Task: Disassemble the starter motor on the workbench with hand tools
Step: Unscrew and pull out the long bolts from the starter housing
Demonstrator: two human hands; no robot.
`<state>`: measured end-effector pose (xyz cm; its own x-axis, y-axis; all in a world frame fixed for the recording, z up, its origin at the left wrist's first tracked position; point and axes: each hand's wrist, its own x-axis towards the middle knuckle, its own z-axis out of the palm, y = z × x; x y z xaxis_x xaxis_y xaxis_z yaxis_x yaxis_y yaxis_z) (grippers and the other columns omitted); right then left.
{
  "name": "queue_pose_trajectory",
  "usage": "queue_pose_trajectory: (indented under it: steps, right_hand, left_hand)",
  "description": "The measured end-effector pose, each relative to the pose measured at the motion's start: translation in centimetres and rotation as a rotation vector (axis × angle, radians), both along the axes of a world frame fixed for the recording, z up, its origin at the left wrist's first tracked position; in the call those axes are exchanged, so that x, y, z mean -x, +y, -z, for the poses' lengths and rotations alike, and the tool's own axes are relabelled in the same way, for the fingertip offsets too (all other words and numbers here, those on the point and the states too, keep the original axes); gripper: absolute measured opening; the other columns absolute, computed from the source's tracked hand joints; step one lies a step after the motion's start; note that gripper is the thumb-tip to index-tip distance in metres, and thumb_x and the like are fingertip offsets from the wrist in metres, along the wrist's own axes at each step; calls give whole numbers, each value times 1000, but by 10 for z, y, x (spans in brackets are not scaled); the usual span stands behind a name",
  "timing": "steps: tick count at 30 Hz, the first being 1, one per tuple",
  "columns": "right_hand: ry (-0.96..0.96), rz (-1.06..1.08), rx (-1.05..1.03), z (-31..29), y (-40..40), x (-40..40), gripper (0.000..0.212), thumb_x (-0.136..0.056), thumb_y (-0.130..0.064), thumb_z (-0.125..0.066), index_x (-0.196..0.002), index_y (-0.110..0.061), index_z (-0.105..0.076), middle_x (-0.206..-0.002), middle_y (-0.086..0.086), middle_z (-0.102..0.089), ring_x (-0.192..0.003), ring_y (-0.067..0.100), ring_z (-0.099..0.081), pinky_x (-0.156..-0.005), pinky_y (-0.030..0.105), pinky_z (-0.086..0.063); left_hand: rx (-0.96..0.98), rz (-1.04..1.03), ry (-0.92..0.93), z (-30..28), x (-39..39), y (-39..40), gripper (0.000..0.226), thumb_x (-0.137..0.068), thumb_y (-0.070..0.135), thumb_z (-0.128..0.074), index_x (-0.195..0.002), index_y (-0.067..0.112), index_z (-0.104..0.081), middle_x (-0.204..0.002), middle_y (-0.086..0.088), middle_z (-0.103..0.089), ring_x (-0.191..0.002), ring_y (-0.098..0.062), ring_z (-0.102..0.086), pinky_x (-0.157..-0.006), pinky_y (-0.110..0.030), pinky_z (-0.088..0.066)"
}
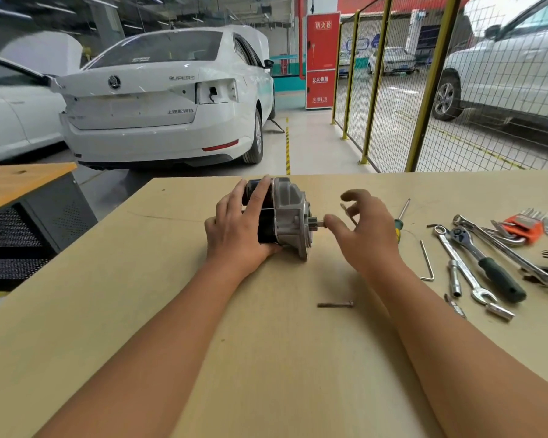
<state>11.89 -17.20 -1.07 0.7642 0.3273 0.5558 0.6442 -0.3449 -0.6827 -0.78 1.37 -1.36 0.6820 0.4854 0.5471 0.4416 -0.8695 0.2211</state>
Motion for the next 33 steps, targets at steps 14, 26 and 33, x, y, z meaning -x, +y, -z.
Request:
queue_pose_trajectory:
  steps: [14, 26, 33]
  right_hand:
    - [56, -95, 170, 10, 6, -6, 18, -96, -23, -64, -112, -17, -71, -106, 3, -71, -101, 22, -60, -79, 26, -36]
    - [151, -92, 102, 14, 8, -9, 11, -94, -31, -66, -102, -25, -71, -85, -11, -64, -84, 12, -57, -64, 17, -35]
    - [166, -131, 160, 13, 8, -14, 18, -94, -34, -68, -108, -24, -68, -96, -7, -66, -89, 13, -57, -66, 22, -36]
  left_hand:
    - [-47, 713, -50, -39, 17, -34, 46, -68, 52, -82, -106, 32, -66, -101, 11, -64, -88, -11, -61, -76, -37, -54]
    - [258, 874, 531, -13, 1, -70, 18, -85, 35, -84, -88, 20, -74, -84, 12, -59, -76, -6, -56, -70, -34, -51]
    - [-42, 572, -353, -28, 11, -32, 22, -77, 21, -79, -97, 12, -77, -94, -2, -69, -88, -23, -61, -80, -42, -52]
